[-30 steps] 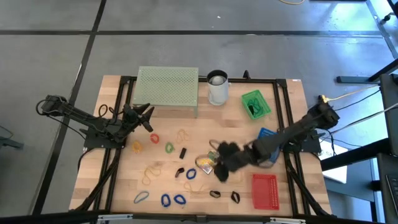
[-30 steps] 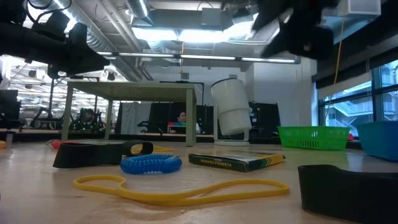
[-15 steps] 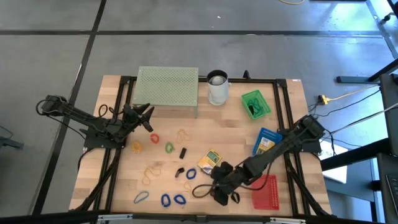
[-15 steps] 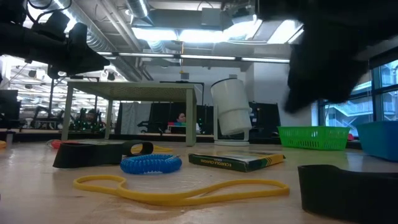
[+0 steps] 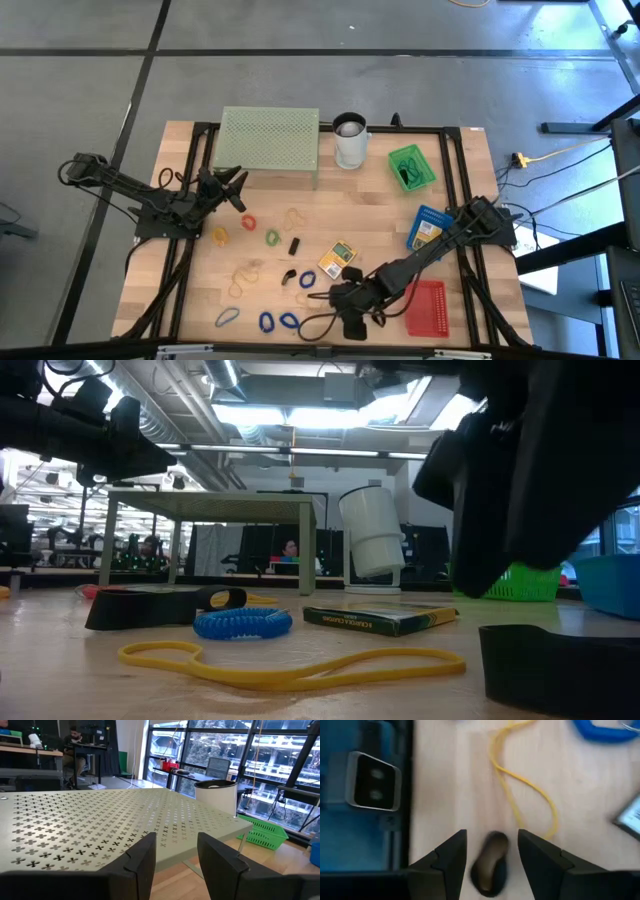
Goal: Pick & Place Office Desk Supplies
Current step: Put the black rubber band into the green bin
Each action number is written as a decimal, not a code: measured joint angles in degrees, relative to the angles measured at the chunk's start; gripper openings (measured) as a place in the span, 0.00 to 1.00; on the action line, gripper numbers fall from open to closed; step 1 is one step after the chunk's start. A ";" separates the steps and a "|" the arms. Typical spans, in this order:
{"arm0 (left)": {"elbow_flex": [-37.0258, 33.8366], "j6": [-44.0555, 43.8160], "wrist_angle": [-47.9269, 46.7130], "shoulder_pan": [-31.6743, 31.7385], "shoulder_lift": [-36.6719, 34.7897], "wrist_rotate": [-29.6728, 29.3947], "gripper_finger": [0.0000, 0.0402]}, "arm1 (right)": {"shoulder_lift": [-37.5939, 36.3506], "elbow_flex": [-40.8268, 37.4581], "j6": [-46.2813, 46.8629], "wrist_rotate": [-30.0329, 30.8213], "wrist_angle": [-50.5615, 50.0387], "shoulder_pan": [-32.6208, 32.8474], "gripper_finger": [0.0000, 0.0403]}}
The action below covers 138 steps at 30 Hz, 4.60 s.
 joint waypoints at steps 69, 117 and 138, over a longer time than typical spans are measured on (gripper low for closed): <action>-0.02 0.00 -0.04 0.02 0.01 -0.01 0.35 | -8.45 18.55 -29.19 34.78 -10.75 -18.06 0.02; -0.02 0.00 -0.01 0.02 0.01 0.02 0.35 | -35.17 -51.79 -3.11 48.45 46.61 -28.29 0.02; -0.02 0.00 -0.01 0.00 0.01 0.02 0.35 | -52.32 -51.79 20.92 45.20 5.25 -45.87 0.02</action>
